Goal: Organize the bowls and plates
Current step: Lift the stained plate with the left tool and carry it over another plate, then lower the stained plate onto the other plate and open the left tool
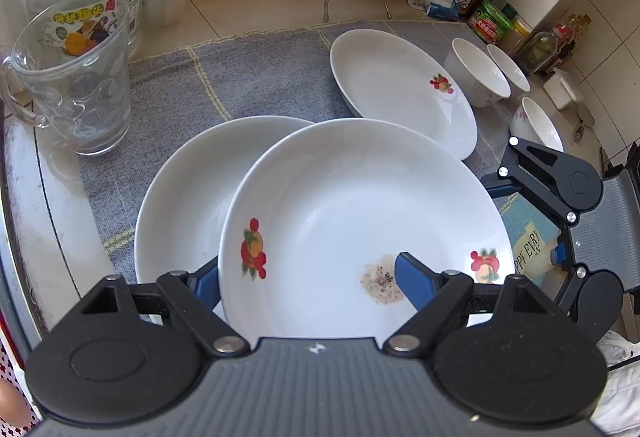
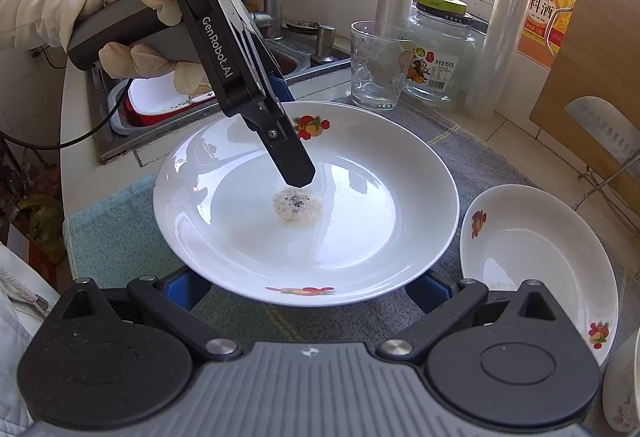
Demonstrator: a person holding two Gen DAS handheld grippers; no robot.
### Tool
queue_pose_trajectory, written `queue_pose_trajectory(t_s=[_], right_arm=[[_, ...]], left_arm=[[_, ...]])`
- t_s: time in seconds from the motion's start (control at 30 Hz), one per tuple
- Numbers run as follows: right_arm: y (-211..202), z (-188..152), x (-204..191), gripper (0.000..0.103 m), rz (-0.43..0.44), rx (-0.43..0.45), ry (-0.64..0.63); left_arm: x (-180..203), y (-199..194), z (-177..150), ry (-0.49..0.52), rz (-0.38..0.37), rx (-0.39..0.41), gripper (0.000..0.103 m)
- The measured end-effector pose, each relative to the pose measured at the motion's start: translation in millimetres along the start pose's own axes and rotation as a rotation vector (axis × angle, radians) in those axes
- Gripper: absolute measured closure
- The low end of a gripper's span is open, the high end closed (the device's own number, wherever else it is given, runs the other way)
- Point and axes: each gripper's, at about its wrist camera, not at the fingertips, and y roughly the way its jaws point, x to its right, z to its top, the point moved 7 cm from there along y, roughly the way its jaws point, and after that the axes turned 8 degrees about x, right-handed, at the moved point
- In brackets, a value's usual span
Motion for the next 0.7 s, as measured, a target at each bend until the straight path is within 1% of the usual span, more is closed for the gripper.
queue_pose_trajectory(t_s=[0.23,0.7], right_arm=[[3,2,2,0.0,0.024,0.002,0.007],[6,6,10,0.0,0.084,0.021,-0.008]], left_arm=[[-7,2,-2,-0.016,0.012,-0.003,0.017],[-14,8,-6,-0.041,0.086,-0.033,0.017]])
